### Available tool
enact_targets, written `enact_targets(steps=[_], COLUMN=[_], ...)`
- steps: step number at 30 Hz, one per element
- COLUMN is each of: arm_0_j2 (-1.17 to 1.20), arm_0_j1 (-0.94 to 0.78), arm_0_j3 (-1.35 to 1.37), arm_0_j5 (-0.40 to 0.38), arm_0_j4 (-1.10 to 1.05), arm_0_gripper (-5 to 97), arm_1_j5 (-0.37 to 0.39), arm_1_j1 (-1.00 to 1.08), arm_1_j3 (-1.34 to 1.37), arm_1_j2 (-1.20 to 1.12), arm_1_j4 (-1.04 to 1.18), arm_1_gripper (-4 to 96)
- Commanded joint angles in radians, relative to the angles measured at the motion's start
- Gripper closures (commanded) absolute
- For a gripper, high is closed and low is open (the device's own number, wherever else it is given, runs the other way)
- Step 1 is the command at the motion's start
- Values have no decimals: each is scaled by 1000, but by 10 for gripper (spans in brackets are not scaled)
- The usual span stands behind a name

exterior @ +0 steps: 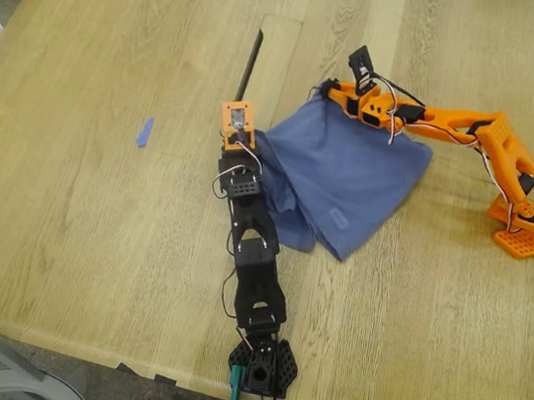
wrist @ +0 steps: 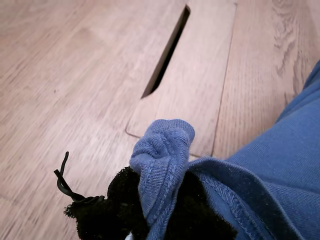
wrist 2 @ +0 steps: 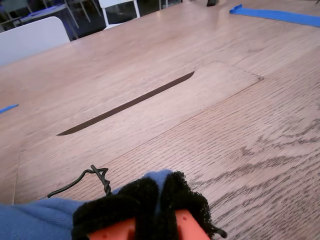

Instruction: Fold a T-shirt

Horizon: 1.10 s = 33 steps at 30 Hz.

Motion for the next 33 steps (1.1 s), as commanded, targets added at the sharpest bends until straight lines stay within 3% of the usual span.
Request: enact_targets(steps=[1, 11, 21, 26, 33], arm_0_j2=[14, -141, -183, -86, 86], arm_0_j1=[-81, -126, -118, -98, -66], arm_0_j3=[-169, -360, -445, -437, -436], arm_0_j5=[15, 20, 29, 21, 12], arm_0_j4=[-52, -117, -178, -97, 140], arm_0_gripper=[919, 919, 919, 919, 919], arm_1_j5=[-11, -12, -23, -21, -15], arm_1_j1=[51, 98, 114, 118, 147], arm_1_j3=[-132, -465, -541, -670, -1063], arm_1_j2=[-20, -244, -301, -313, -396], arm_1_j4=[-44, -75, -144, -52, 339], arm_1_gripper=[912, 912, 912, 912, 912])
